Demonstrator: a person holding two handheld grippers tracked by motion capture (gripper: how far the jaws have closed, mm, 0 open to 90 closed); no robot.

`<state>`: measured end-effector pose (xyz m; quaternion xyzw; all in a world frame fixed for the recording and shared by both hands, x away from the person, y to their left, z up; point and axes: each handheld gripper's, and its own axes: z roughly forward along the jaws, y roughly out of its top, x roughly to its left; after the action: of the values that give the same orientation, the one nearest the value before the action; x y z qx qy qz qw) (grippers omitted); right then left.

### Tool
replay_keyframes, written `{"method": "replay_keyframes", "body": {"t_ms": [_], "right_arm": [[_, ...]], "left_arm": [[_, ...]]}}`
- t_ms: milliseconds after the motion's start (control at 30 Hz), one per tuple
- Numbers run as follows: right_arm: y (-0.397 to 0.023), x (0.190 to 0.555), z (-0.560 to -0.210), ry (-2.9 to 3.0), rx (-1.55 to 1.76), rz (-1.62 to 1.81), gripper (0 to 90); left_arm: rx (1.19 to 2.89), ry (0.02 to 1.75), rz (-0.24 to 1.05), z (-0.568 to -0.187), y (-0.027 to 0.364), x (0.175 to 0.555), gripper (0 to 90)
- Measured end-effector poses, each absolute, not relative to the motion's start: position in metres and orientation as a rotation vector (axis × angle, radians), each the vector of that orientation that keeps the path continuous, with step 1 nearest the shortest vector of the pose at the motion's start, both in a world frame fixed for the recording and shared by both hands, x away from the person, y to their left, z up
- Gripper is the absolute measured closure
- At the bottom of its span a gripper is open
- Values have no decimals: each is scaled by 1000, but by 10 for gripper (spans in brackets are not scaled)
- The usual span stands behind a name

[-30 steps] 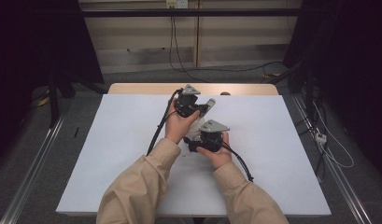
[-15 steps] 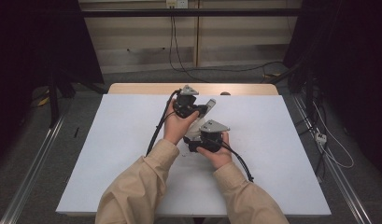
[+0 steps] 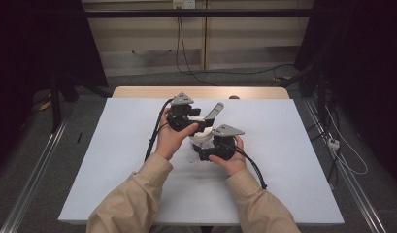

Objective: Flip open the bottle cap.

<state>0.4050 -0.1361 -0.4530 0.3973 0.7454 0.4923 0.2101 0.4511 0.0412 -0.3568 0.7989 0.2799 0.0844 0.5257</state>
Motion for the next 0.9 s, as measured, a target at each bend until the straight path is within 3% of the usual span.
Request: {"method": "replay_keyframes", "body": {"t_ms": [233,900], "right_arm": [[-147,388,-453,2115,1058,1368,38],[-185,350,-445,2083,1067,1396,48]], "left_arm": [[1904,677,232,-366,83,430,146],[1906,719,244,-408,155,398,105]]}}
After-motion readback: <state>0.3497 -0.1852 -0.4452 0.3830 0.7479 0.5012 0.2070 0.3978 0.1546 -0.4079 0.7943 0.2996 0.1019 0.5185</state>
